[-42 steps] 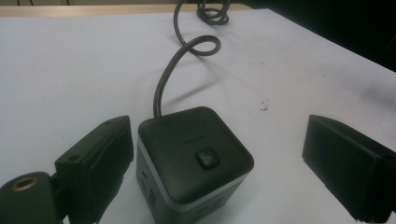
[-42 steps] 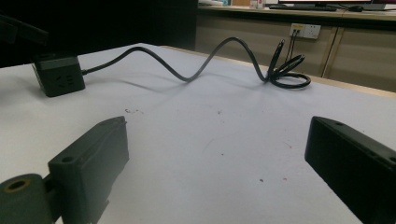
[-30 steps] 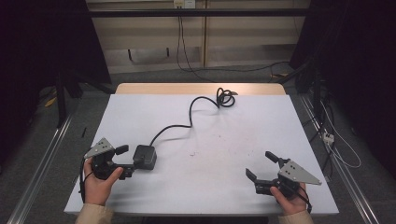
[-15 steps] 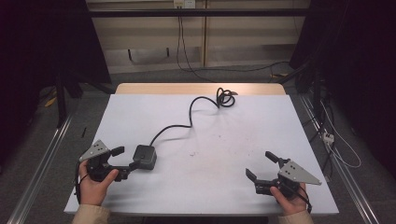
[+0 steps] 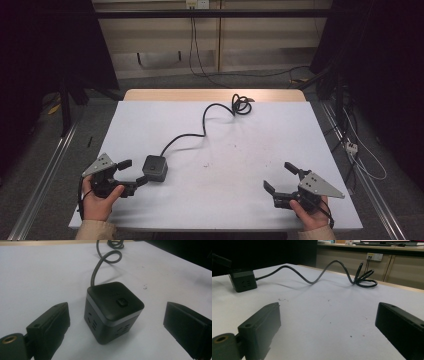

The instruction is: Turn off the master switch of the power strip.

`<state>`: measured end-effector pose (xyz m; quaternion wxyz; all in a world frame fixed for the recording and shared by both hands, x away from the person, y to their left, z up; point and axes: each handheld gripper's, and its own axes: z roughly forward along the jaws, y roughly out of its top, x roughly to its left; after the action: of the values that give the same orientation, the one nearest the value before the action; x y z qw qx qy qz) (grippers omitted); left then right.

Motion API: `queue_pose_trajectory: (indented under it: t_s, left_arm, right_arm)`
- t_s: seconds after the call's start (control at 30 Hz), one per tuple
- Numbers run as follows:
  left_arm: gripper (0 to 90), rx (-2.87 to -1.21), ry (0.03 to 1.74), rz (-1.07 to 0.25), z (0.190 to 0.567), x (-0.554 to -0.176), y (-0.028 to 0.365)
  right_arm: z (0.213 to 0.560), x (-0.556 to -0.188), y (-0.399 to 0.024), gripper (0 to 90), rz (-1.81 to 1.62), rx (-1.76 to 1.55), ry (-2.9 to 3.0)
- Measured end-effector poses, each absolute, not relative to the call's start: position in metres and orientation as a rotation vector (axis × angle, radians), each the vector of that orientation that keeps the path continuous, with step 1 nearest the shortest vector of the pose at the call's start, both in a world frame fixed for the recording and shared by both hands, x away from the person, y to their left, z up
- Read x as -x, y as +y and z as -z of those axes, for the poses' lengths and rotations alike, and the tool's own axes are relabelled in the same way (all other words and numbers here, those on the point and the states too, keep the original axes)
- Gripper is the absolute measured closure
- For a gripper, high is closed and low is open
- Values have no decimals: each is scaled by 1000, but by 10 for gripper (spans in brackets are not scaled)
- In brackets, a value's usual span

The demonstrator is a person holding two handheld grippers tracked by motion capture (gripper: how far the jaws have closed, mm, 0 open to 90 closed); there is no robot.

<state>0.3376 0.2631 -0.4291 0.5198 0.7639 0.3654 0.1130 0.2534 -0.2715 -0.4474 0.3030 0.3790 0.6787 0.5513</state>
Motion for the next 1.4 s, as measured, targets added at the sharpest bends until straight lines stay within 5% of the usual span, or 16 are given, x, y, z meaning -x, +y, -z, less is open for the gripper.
queue_pose_trajectory:
  t_s: [1.4]
  left_arm:
    - [66, -1826, 868, -263, 437, -334, 271]
  right_arm:
    - [448, -254, -272, 57, -1459, -1002, 1803]
